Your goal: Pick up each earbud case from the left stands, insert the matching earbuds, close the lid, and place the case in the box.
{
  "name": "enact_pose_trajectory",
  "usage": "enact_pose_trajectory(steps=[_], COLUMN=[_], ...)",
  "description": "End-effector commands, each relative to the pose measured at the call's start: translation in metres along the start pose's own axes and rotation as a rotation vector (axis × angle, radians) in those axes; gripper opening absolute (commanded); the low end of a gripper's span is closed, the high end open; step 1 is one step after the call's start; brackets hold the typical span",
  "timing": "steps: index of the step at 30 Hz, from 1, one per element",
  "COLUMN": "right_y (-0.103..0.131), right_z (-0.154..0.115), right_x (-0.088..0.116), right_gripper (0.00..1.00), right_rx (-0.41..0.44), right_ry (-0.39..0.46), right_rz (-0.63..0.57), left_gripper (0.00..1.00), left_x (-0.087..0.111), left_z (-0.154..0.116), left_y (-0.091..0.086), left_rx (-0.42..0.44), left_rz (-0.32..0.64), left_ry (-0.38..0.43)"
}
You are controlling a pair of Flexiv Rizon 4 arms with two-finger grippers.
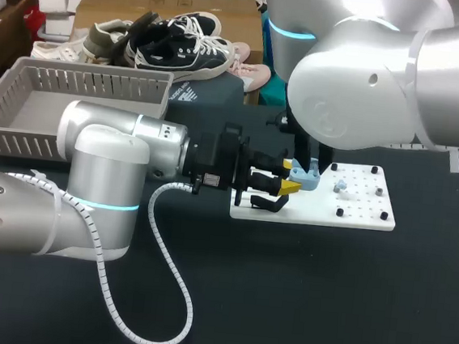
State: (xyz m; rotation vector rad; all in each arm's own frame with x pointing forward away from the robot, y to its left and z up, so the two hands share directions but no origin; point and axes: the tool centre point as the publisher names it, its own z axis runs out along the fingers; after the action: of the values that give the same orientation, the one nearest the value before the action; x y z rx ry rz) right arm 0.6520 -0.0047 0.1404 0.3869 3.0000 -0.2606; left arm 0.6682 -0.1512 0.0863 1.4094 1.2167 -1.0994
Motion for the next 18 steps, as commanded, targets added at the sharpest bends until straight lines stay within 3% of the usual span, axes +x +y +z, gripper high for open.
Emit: enact_pose_trajectory(steps=[1, 18], right_y=[0.0009, 0.0011], right_z=[0.0023, 0.0094], right_x=[0.0, -0.0025], right_gripper=[0.0, 0.0], right_rx=[0.001, 0.005], right_ry=[0.001, 0.006], right_rz=[-0.001, 0.011], left_gripper=[0.0, 0.0], left_x=[0.0008, 0.0008], left_z=[0.0, 0.0], left_y=[0.0001, 0.0001], left_rx=[-0.001, -0.001], left_rz=[0.001, 0.001], left_ry=[-0.002, -0.002])
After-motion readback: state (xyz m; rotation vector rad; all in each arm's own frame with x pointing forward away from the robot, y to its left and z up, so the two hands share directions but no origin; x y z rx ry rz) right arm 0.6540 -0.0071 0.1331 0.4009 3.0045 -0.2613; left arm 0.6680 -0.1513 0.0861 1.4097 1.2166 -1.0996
